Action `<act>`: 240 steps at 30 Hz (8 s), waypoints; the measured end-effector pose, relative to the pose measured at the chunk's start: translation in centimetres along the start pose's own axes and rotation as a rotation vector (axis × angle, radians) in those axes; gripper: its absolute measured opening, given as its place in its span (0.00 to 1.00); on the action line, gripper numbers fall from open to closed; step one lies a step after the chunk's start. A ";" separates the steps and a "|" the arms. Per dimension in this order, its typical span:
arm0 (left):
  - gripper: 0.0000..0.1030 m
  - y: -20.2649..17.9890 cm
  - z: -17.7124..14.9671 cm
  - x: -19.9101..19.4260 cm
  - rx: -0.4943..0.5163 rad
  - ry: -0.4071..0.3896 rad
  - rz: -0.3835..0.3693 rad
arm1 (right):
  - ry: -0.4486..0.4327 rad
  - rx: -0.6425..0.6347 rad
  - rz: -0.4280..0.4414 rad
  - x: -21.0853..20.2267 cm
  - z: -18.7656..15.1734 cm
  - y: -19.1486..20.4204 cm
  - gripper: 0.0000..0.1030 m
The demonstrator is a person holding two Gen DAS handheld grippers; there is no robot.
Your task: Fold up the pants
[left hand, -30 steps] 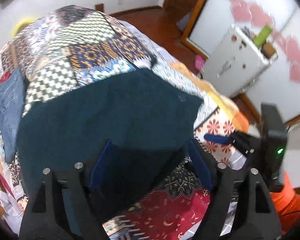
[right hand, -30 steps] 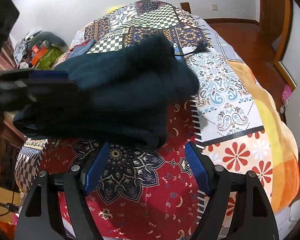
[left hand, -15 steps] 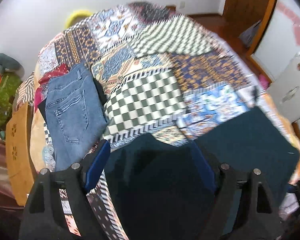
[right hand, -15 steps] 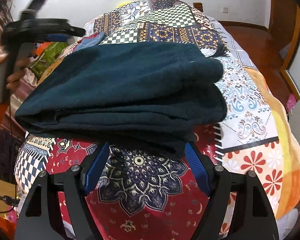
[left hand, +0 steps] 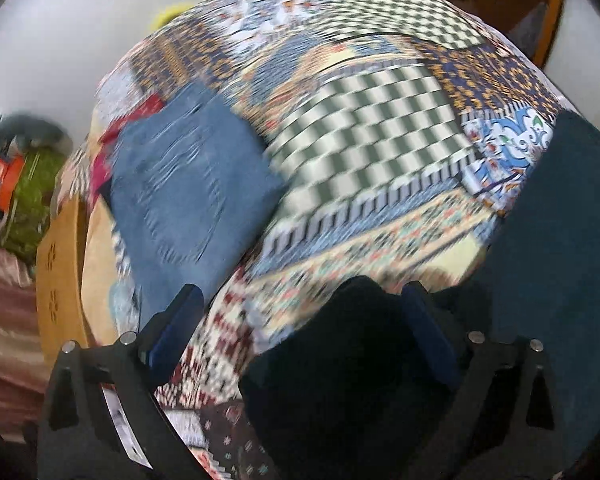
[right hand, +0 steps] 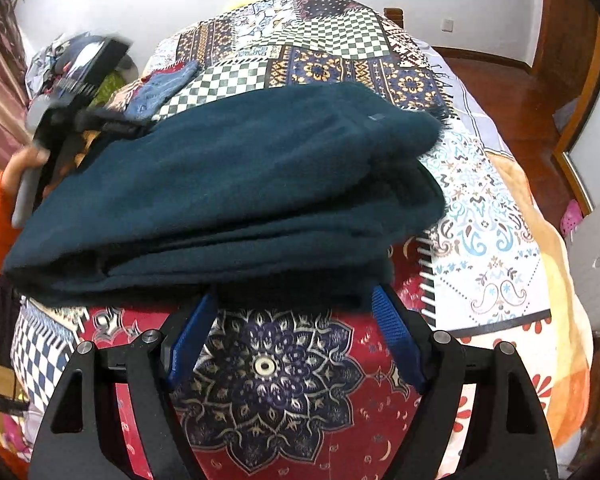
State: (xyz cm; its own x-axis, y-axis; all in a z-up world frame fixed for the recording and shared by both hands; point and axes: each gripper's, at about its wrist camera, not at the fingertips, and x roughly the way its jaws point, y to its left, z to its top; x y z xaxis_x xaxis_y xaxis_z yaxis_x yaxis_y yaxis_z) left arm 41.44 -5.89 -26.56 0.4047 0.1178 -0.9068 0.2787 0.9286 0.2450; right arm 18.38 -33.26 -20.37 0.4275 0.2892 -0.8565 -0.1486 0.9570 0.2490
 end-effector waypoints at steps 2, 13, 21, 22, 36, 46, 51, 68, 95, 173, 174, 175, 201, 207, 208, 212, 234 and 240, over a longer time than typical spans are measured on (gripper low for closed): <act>0.98 1.6 -1.9 -0.8 -0.044 0.004 0.005 | -0.017 -0.011 -0.001 -0.4 0.2 0.3 0.75; 0.98 4.4 -13.1 -5.9 -0.226 0.052 -0.127 | -0.131 -0.043 0.004 -4.0 0.9 2.4 0.75; 0.96 2.5 -15.0 -10.5 -0.237 -0.061 -0.152 | -0.152 -0.087 0.075 -3.7 1.1 5.0 0.72; 0.96 2.8 -15.0 -11.2 -0.247 -0.077 -0.176 | -0.143 -0.096 0.077 -3.3 1.0 5.2 0.66; 0.97 2.2 -19.3 -10.4 -0.255 -0.089 -0.223 | -0.110 -0.163 0.015 -1.7 -0.8 6.6 0.25; 0.94 5.5 -18.1 -12.5 -0.210 -0.118 -0.012 | -0.078 -0.243 -0.012 -3.3 0.9 5.8 0.25; 0.94 7.1 -14.6 -12.5 -0.271 -0.159 -0.084 | -0.122 -0.239 -0.010 -2.9 3.6 5.6 0.29; 0.94 1.4 1.1 -4.8 -0.128 -0.144 -0.207 | -0.046 -0.191 0.094 7.1 15.4 5.2 0.39; 0.89 2.2 -0.9 -8.2 -0.223 -0.262 -0.208 | -0.155 -0.260 0.039 1.5 13.3 5.8 0.50; 0.36 18.9 3.5 -9.1 -0.353 -0.408 -0.269 | -0.157 -0.302 0.391 10.9 25.6 21.9 0.26; 0.36 19.6 4.0 -8.0 -0.363 -0.398 -0.268 | -0.152 -0.305 0.385 11.5 25.8 22.2 0.26; 0.36 20.1 4.3 -7.0 -0.377 -0.386 -0.274 | -0.144 -0.308 0.373 12.8 26.4 22.5 0.26; 0.62 21.3 6.9 9.2 -0.472 -0.139 -0.197 | 0.077 -0.278 0.179 24.3 28.9 20.5 0.36; 0.62 22.1 3.6 3.1 -0.513 -0.194 -0.190 | -0.025 -0.303 0.132 18.1 26.8 20.0 0.39; 0.62 22.0 2.9 1.6 -0.511 -0.211 -0.191 | -0.042 -0.309 0.128 17.3 26.7 20.0 0.39; 0.62 20.6 -1.1 -6.8 -0.462 -0.348 -0.117 | -0.174 -0.308 0.164 10.1 24.9 19.6 0.39; 0.81 10.3 -20.9 -37.8 -0.453 -0.955 0.065 | -0.773 -0.394 0.255 -18.3 7.1 22.8 0.46; 1.00 8.9 -23.4 -39.3 -0.465 -0.995 0.090 | -0.823 -0.369 0.207 -18.8 5.6 22.6 0.82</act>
State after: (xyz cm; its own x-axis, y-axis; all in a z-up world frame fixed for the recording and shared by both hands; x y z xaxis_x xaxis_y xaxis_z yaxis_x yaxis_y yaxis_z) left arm 7.66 5.97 3.20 0.9859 0.0495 -0.1597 -0.0576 0.9973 -0.0463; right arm 11.99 -16.90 3.87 0.8385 0.5128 -0.1844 -0.5072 0.8581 0.0800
